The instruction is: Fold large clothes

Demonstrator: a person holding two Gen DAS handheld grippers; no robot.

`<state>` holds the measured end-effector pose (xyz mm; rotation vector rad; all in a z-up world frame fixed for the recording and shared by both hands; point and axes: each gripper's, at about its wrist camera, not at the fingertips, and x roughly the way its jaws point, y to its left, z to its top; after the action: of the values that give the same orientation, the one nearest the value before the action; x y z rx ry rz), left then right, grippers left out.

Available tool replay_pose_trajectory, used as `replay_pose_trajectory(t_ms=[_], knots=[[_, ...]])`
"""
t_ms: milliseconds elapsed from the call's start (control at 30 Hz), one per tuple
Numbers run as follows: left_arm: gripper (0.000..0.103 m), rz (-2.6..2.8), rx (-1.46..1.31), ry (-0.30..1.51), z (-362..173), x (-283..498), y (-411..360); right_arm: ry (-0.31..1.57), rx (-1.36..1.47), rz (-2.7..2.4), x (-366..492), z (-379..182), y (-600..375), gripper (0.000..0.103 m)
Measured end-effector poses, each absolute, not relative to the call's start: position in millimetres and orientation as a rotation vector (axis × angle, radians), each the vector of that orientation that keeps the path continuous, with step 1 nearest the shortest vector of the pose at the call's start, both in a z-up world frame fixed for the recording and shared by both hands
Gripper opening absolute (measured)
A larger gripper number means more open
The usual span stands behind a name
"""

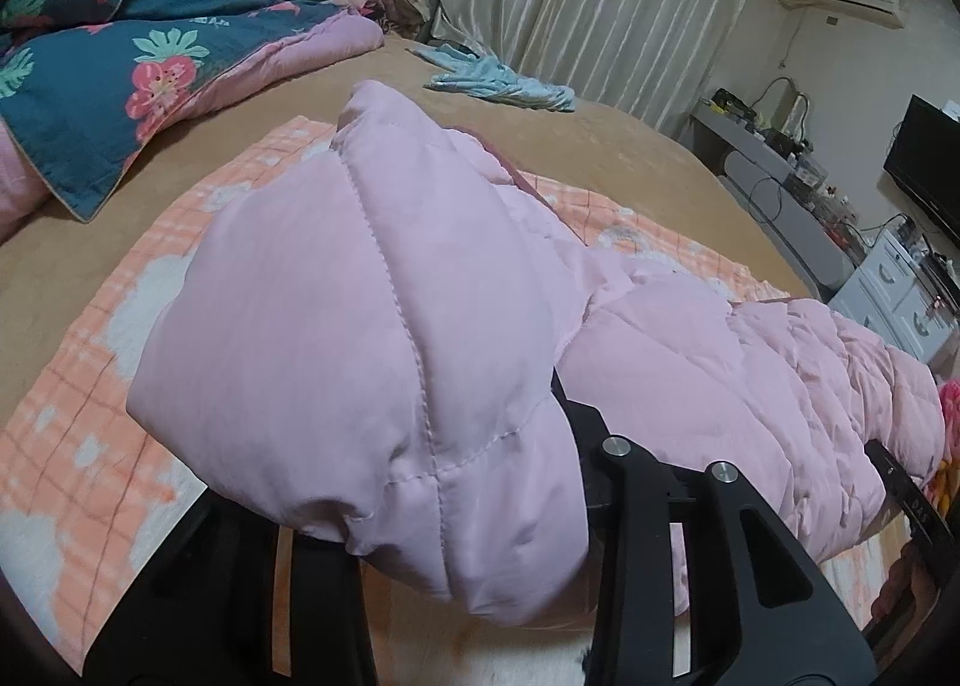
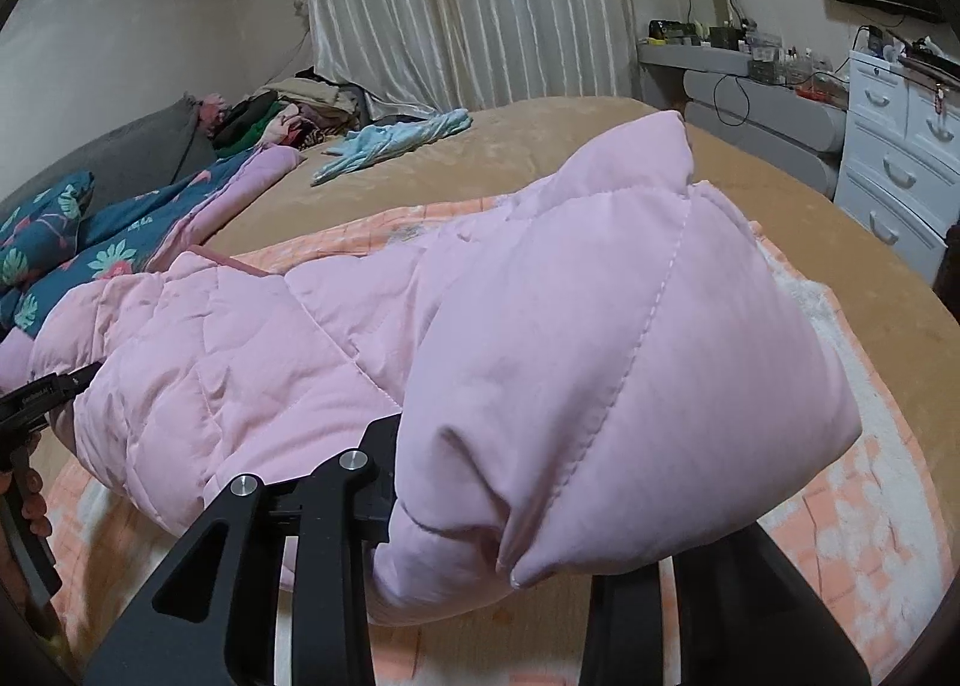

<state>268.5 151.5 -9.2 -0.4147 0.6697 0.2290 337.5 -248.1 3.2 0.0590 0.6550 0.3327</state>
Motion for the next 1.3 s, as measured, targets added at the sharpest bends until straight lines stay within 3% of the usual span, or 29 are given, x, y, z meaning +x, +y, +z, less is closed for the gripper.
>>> replay_pose_trajectory(t_ms=[1300], knots=[[0.029,0.191,-0.371,0.723,-5.1,159.3,141.9,0.687,0.105,0.323,201.8,3.3,-264.1,0.031]])
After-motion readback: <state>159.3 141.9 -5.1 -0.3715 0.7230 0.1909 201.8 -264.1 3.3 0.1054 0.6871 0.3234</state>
